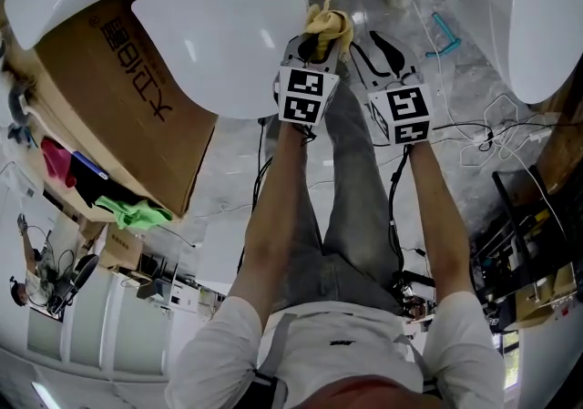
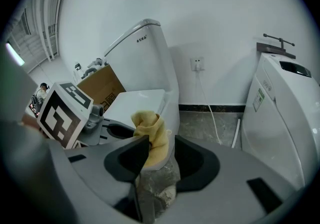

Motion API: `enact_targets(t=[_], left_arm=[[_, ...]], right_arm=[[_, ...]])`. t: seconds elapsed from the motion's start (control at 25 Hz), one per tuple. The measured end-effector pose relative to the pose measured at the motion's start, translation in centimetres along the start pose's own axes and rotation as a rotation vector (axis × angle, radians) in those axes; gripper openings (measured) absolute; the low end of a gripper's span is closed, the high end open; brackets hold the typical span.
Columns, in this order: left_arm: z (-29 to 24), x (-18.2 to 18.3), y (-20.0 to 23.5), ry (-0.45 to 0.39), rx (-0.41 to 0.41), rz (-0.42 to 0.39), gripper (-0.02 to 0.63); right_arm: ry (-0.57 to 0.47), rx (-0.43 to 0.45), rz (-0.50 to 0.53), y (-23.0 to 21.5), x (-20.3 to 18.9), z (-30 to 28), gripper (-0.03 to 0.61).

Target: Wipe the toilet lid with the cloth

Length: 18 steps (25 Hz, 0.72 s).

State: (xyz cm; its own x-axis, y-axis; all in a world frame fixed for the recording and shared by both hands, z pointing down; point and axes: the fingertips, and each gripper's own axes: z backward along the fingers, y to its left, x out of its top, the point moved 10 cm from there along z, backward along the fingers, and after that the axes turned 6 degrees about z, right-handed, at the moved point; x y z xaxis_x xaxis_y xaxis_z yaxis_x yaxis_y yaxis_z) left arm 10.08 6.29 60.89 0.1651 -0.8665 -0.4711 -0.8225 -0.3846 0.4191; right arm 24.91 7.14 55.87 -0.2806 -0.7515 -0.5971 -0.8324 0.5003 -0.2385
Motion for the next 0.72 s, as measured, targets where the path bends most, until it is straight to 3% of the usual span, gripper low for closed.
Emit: enact_targets(t=[0.72], left_arm=[[5.4,-3.5,7.3,-0.014,0.053,0.02,0.104]], right_arm=[[0.032,0.031,0.061,8.5,1.5,-3.9,0.176]])
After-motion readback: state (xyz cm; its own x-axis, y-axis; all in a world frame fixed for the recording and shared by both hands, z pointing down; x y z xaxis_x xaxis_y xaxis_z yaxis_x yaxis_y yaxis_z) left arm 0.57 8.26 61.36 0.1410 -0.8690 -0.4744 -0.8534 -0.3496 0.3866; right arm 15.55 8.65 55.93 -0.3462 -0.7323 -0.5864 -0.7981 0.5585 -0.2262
